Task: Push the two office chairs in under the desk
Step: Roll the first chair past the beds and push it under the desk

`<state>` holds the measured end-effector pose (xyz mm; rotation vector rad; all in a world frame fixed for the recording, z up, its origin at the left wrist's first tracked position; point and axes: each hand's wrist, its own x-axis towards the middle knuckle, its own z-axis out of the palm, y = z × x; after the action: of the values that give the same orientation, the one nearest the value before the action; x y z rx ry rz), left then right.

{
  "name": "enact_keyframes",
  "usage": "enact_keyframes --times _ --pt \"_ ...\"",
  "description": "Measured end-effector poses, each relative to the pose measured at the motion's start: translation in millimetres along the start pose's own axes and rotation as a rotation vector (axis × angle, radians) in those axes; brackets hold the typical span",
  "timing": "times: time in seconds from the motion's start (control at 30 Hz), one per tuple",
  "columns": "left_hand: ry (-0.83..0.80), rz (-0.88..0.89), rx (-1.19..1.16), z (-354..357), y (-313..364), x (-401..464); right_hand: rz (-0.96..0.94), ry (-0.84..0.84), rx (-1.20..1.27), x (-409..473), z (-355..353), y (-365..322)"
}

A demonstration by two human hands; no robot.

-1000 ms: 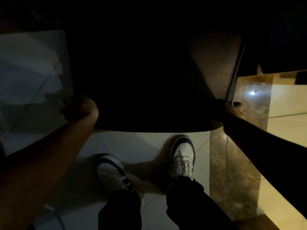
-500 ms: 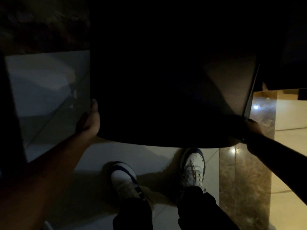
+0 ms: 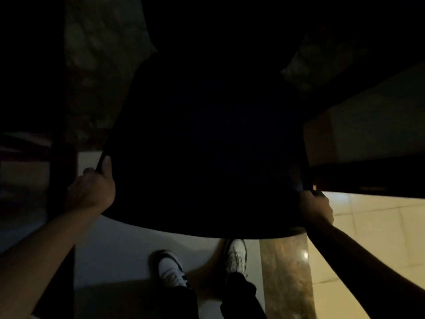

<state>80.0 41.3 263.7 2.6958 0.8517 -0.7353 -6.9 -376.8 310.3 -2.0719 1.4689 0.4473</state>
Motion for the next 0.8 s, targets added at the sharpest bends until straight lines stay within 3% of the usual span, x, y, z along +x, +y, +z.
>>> enact_keyframes --times 0.1,0.27,0.57,0.67,0.73,0.8 --pt "0.070 0.061 0.008 -88 24 -6 -0.033 0.057 0.089 -38 -59 -55" --pt "0.039 0.140 0.078 -230 82 9 -0.197 0.150 0.219 -92 -147 -158" --pt "-0.061 0.139 -0.249 -397 180 11 -0.326 0.221 0.365 -107 -269 -319" --pt "-0.001 0.097 -0.390 -437 220 17 -0.286 0.251 0.345 -98 -301 -375" --pt "0.100 0.171 -0.404 -466 252 22 -0.346 0.175 0.291 -84 -322 -416" --pt "0.194 0.312 -0.356 -498 295 28 -0.339 0.206 0.235 -70 -349 -464"
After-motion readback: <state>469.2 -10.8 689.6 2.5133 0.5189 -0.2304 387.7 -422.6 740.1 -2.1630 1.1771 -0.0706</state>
